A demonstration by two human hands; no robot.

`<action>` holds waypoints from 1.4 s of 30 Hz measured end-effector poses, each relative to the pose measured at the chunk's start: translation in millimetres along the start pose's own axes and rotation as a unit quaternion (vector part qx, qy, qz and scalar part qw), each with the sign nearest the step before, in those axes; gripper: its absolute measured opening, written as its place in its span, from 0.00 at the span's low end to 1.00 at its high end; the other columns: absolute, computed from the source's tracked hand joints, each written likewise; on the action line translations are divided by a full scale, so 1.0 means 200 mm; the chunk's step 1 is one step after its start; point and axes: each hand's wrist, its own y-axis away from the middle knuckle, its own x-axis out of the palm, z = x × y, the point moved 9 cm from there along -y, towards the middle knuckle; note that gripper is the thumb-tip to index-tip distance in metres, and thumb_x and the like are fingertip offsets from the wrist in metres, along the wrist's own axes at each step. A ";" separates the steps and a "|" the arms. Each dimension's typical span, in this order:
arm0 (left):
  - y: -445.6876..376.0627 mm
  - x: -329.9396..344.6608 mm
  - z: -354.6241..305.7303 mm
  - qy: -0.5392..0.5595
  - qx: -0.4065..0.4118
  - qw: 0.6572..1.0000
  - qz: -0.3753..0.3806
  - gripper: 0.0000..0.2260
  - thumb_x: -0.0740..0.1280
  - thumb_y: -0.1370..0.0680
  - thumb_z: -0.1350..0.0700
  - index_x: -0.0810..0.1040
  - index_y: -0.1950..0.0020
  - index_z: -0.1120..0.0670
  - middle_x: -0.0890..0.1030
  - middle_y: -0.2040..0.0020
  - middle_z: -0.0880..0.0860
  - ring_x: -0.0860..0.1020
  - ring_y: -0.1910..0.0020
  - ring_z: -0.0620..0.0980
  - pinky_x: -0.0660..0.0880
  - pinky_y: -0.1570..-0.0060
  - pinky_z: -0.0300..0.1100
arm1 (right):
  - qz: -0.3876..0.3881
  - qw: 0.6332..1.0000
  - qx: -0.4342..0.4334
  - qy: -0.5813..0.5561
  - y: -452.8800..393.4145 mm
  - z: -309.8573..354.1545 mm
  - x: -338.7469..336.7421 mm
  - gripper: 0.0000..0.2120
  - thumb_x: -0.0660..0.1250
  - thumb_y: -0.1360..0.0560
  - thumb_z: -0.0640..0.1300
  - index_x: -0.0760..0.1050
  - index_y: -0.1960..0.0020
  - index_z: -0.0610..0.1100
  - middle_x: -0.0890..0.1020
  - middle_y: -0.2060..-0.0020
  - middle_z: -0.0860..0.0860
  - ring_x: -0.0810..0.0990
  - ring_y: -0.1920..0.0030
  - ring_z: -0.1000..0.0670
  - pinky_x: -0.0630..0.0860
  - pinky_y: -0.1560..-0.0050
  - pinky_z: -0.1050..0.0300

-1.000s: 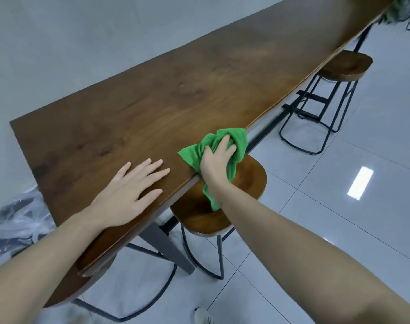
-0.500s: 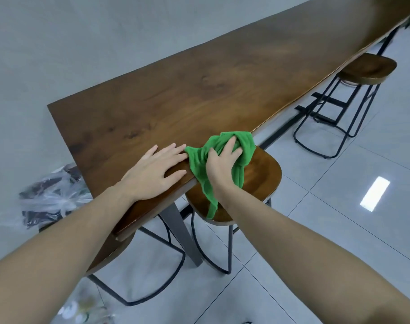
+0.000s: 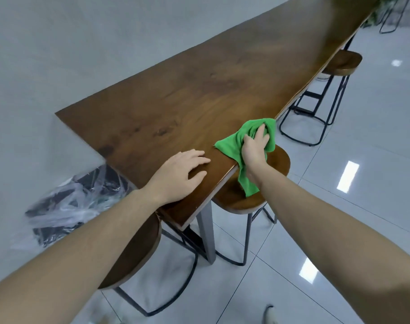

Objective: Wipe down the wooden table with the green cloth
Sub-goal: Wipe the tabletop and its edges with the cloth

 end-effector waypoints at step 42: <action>0.74 -0.21 0.53 0.112 -0.205 0.952 -0.200 0.16 0.55 0.15 0.54 0.72 0.30 0.54 0.71 0.29 0.49 0.66 0.29 0.43 0.60 0.28 0.40 | 0.516 0.403 -0.616 0.438 1.01 0.05 0.87 0.11 0.65 0.28 0.53 0.83 0.57 0.48 0.83 0.49 0.53 0.69 0.28 0.44 0.59 0.28 0.53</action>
